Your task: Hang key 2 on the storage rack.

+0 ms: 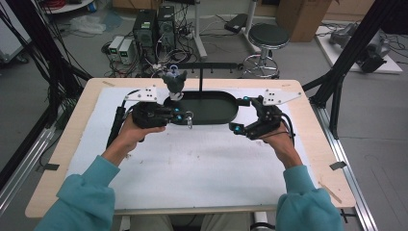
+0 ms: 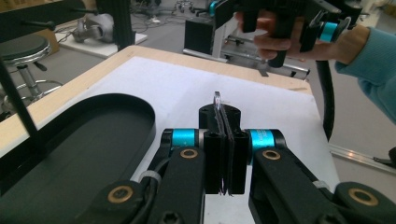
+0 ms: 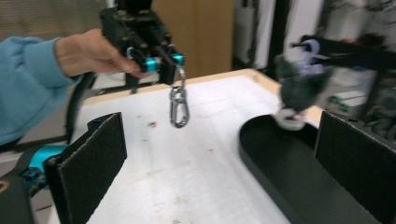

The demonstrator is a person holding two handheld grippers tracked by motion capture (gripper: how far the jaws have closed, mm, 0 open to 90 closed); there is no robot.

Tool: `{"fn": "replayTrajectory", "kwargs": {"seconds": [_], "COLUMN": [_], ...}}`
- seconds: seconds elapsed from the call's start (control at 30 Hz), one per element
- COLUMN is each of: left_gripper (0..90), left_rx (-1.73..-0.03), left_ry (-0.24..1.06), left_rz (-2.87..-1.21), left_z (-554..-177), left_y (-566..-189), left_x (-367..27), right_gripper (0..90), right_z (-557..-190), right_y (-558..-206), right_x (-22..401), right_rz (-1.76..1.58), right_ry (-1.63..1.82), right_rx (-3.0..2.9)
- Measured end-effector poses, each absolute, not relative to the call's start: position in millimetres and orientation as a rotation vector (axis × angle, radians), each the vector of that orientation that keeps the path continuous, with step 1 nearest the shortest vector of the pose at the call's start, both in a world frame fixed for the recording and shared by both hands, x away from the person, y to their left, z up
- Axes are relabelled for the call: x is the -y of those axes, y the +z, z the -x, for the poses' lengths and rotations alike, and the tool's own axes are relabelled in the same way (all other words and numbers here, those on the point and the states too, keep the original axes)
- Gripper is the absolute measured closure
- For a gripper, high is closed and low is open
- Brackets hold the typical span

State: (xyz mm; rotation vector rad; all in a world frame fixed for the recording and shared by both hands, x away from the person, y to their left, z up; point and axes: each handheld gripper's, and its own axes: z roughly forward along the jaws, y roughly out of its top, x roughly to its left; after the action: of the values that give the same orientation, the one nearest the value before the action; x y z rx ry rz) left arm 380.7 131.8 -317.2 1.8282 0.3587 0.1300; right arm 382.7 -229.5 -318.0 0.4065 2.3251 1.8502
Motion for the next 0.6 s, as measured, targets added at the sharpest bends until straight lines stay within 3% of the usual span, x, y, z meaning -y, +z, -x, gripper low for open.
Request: {"fn": "replayTrajectory", "kwargs": {"seconds": [0.6], "left_gripper": [88.1], "left_rx": [-0.296], "left_ry": [0.074], "left_rz": [-1.797], "left_z": [-375.4], "left_y": [-314.3], "left_x": [-110.3], "right_gripper": [5.6], "right_z": [-395.5], "right_y": [-308.3], "right_x": [191.6], "right_rz": [-0.222], "right_ry": [1.87], "right_rx": [-2.523]}}
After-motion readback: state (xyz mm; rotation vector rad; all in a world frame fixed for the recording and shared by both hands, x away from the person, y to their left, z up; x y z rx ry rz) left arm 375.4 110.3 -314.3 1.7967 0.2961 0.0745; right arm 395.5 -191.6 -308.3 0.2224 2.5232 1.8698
